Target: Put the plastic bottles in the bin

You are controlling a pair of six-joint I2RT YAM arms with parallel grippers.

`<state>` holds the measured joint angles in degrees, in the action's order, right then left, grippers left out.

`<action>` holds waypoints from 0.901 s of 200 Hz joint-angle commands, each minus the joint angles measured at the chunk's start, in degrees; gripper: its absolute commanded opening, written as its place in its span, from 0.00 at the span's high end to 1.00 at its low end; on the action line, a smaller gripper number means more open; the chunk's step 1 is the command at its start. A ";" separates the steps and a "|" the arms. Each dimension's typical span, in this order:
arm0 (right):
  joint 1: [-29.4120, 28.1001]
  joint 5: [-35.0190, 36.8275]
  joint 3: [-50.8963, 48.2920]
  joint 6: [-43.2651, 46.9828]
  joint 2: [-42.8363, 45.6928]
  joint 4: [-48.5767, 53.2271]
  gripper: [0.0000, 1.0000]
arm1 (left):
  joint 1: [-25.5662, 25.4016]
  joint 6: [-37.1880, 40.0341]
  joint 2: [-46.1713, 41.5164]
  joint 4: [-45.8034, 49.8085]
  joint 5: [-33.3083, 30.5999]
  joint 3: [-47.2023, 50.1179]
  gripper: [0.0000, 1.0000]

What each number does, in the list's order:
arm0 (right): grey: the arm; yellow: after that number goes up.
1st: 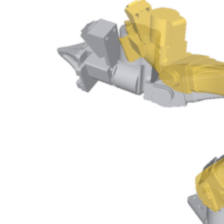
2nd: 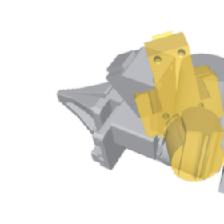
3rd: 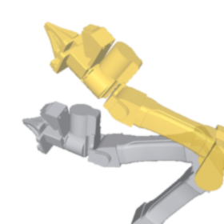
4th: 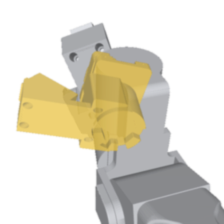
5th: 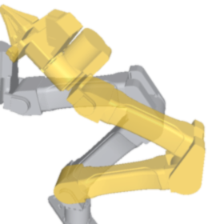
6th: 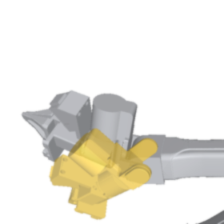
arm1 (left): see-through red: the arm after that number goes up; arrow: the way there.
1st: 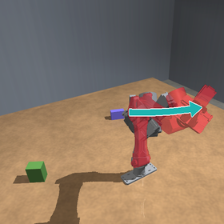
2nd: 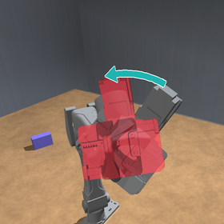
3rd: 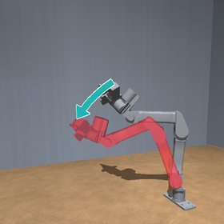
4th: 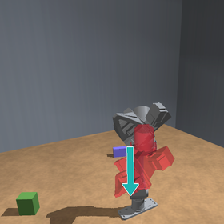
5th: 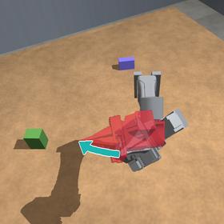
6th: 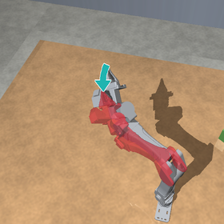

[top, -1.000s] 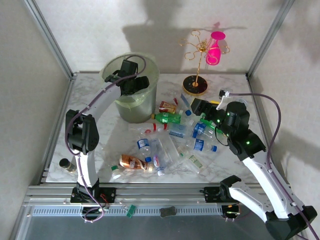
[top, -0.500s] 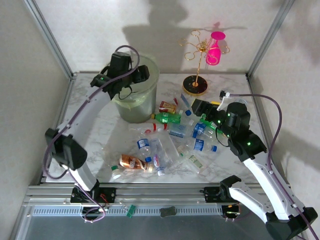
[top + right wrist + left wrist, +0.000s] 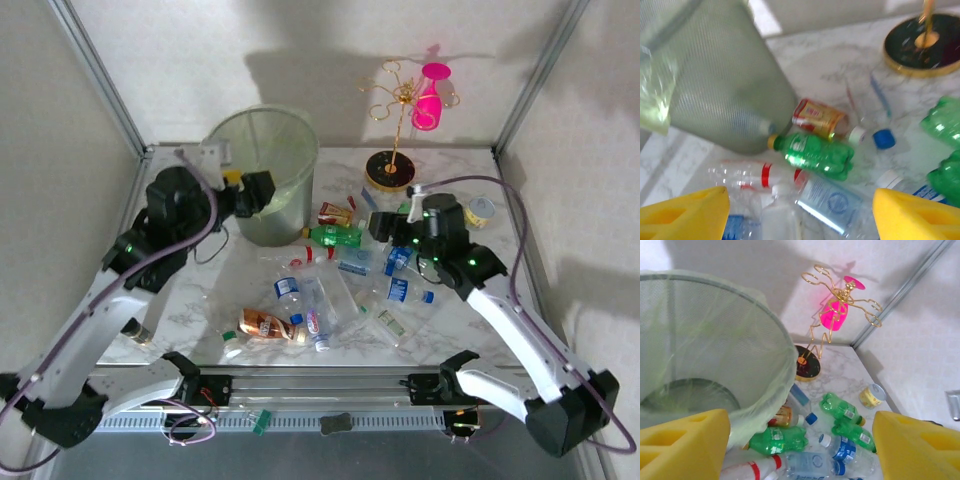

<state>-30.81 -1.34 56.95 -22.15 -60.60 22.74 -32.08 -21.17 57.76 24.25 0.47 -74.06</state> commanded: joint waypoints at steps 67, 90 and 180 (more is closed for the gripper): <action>-13.62 5.73 8.78 0.35 -15.27 22.34 0.26 | 0.00 -3.13 -12.50 -0.92 -13.26 14.47 0.27; -14.82 7.93 4.89 -2.65 -14.73 24.98 0.24 | -0.01 -2.44 -12.49 -2.28 -11.45 15.72 0.26; -17.05 7.35 -5.45 -11.83 -8.25 28.55 0.14 | -0.01 -0.86 -10.55 -5.69 -6.85 15.48 0.26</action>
<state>-47.09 5.89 53.58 -30.17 -70.63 49.56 -32.05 -23.49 47.55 20.84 -8.32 -58.00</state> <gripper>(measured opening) 0.852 0.740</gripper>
